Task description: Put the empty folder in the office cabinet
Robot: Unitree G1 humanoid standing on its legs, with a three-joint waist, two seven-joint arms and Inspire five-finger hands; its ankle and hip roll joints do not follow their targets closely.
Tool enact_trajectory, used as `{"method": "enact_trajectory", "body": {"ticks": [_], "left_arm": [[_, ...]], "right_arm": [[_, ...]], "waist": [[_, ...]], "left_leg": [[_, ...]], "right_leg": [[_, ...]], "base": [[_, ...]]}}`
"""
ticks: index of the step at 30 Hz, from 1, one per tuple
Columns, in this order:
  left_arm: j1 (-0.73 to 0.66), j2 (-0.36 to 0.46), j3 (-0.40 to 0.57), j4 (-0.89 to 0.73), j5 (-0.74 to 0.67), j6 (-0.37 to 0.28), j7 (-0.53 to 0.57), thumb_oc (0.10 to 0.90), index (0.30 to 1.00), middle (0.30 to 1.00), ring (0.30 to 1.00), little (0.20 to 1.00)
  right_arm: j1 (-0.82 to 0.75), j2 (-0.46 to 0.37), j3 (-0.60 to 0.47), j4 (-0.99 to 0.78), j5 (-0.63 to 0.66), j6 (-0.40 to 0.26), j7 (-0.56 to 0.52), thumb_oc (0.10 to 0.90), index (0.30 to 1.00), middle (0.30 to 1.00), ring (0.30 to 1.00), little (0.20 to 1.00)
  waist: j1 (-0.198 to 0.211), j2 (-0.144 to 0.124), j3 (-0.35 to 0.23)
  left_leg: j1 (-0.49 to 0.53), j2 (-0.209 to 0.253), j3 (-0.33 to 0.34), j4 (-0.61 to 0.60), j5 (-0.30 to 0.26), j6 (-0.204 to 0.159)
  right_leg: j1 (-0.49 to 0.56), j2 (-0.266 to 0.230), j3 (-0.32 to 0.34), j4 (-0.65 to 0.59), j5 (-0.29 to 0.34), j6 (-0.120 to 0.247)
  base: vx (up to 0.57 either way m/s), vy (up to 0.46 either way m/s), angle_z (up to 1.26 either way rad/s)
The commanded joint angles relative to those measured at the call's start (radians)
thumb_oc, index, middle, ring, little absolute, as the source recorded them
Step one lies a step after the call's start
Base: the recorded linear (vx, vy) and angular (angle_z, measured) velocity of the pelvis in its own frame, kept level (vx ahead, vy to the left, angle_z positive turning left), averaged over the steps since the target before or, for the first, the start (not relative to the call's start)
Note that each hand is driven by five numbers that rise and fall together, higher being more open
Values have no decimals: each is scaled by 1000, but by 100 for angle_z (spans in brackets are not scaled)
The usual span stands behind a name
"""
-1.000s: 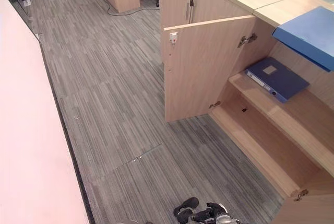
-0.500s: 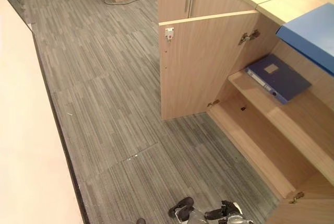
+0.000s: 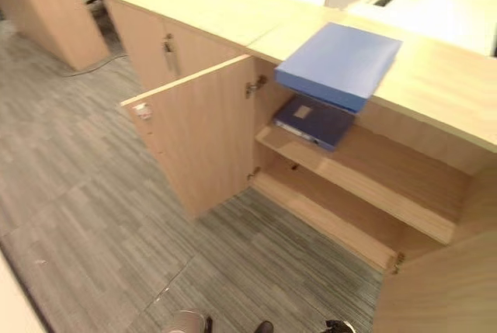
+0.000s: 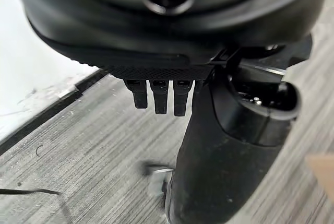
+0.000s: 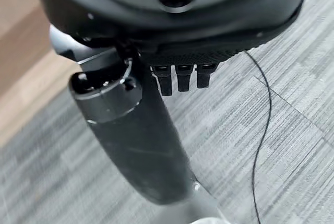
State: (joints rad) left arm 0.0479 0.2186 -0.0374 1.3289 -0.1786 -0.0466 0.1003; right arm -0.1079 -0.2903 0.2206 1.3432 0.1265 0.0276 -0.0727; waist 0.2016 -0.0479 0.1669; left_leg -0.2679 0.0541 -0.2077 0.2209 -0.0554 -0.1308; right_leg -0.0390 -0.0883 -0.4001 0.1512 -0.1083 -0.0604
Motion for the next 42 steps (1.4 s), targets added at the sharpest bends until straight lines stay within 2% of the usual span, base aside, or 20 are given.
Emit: {"method": "enact_trajectory", "body": {"ticks": [1, 3, 5, 6, 9, 10, 13, 20, 25, 26, 27, 31, 32, 33, 35, 36, 38, 40, 42], "left_arm": [[21, 55, -6, 24, 33, -7, 16, 800, 900, 900, 900, 900], [21, 55, -13, 31, 30, -9, 10, 800, 900, 900, 900, 900], [28, 42, -10, 46, 30, -11, 2, 800, 900, 900, 900, 900], [36, 36, -5, 53, 33, -12, 0, 800, 900, 900, 900, 900], [45, 31, -2, 63, 50, -9, 2, 800, 900, 900, 900, 900], [51, 33, -5, 69, 65, -7, 0, 800, 900, 900, 900, 900], [40, 51, -14, 41, 73, -9, 1, 800, 900, 900, 900, 900], [12, 72, -42, -31, 85, -27, 11, 800, 900, 900, 900, 900], [11, 93, -121, -253, 92, -54, -18, 800, 900, 900, 900, 900], [23, 116, -143, -363, 96, -63, -34, 800, 900, 900, 900, 900], [24, 117, -143, -364, 96, -62, -34, 800, 900, 900, 900, 900], [72, 180, -172, -565, 126, -64, -66, 800, 900, 900, 900, 900], [87, 196, -172, -600, 145, -60, -74, 800, 900, 900, 900, 900], [102, 209, -173, -645, 159, -55, -83, 800, 900, 900, 900, 900], [127, 239, -176, -705, 183, -44, -103, 800, 900, 900, 900, 900], [133, 248, -181, -718, 201, -37, -110, 800, 900, 900, 900, 900], [150, 247, -180, -763, 209, -32, -123, 800, 900, 900, 900, 900], [149, 256, -187, -823, 197, -30, -142, 800, 900, 900, 900, 900], [145, 262, -196, -857, 187, -33, -152, 800, 900, 900, 900, 900]], "right_arm": [[-42, -21, 25, 26, -42, -15, -5, 800, 900, 900, 900, 900], [-54, -19, 53, 30, -65, -17, 1, 800, 900, 900, 900, 900], [-57, -20, 59, 34, -73, -18, 12, 800, 900, 900, 900, 900], [-60, -26, 55, 33, -78, -19, 14, 800, 900, 900, 900, 900], [-52, -23, 46, 29, -79, -15, 16, 800, 900, 900, 900, 900], [-36, -10, 44, 24, -81, -10, 21, 800, 900, 900, 900, 900], [-19, 13, 55, 13, -82, -6, 28, 800, 900, 900, 900, 900], [-25, 42, 49, -16, -67, -6, 26, 800, 900, 900, 900, 900], [-41, 47, 41, -15, -69, -2, 19, 800, 900, 900, 900, 900], [-44, 46, 37, -7, -77, 1, 19, 800, 900, 900, 900, 900], [-44, 46, 37, -7, -77, 1, 19, 800, 900, 900, 900, 900], [-47, 36, 24, -2, -99, 6, 20, 800, 900, 900, 900, 900], [-48, 31, 19, 1, -106, 5, 22, 800, 900, 900, 900, 900], [-52, 25, 18, 0, -112, 6, 23, 800, 900, 900, 900, 900], [-56, 14, 13, -7, -112, 10, 25, 800, 900, 900, 900, 900], [-54, 11, 10, -12, -108, 9, 23, 800, 900, 900, 900, 900], [-62, 3, 6, -20, -107, 13, 22, 800, 900, 900, 900, 900], [-81, -10, 6, -26, -113, 18, 29, 800, 900, 900, 900, 900], [-97, -18, 10, -26, -123, 23, 30, 800, 900, 900, 900, 900]], "waist": [[56, 14, 46], [74, 26, 35], [86, 46, 13], [87, 51, 3], [77, 45, -14], [69, 28, -24], [56, 6, -33], [32, -11, -45], [14, -14, -46], [12, -15, -46], [12, -16, -46], [17, -13, -45], [22, -12, -43], [25, -13, -35], [23, -5, -16], [25, 2, -5], [29, 5, 4], [12, 15, 23], [-4, 16, 45]], "left_leg": [[-15, 26, -85, -94, 142, 35], [-14, 42, -167, -194, 180, 24], [33, 19, -240, -238, 178, 9], [45, 10, -245, -231, 174, 3], [71, -12, -224, -222, 149, 12], [93, -30, -178, -214, 131, 26], [124, -67, -120, -213, 101, 63], [176, -96, -60, -259, 88, 100], [210, -108, -32, -288, 77, 119], [215, -112, -27, -291, 72, 124], [216, -112, -27, -291, 72, 124], [234, -133, -29, -292, 55, 140], [245, -146, -28, -291, 48, 149], [258, -161, -23, -290, 43, 158], [291, -176, -25, -289, 36, 171], [309, -180, -26, -288, 31, 176], [331, -171, -12, -286, 13, 174], [337, -145, -9, -278, 2, 162], [351, -133, -11, -269, -13, 154]], "right_leg": [[69, -108, 11, -16, 7, 133], [80, -86, 63, -30, 8, 140], [82, -69, 113, -41, 16, 151], [84, -71, 125, -44, 23, 160], [81, -97, 145, -55, 44, 177], [82, -125, 167, -69, 66, 195], [73, -166, 203, -82, 94, 218], [62, -222, 214, -87, 134, 258], [55, -251, 216, -96, 163, 281], [55, -261, 214, -96, 168, 288], [56, -261, 214, -97, 168, 288], [52, -290, 213, -67, 183, 302], [41, -311, 218, -27, 213, 308], [28, -338, 226, 16, 278, 311], [1, -371, 245, 117, 369, 299], [-15, -386, 240, 155, 395, 293], [-34, -417, 190, 141, 427, 294], [-67, -367, 143, 58, 367, 286], [-107, -326, 115, -24, 356, 302]], "base": [[197, 157, -139], [238, 160, -62], [195, 208, -109], [171, 252, -110], [106, 205, -104], [160, 337, -94], [134, 266, -70], [87, 152, -32], [60, 79, -21], [55, 56, -22], [57, 52, -22], [75, 57, -8], [94, 107, -7], [90, 132, -15], [67, 111, -23], [94, 65, -16], [136, -49, -15], [105, -186, -19], [122, -199, -14]]}}
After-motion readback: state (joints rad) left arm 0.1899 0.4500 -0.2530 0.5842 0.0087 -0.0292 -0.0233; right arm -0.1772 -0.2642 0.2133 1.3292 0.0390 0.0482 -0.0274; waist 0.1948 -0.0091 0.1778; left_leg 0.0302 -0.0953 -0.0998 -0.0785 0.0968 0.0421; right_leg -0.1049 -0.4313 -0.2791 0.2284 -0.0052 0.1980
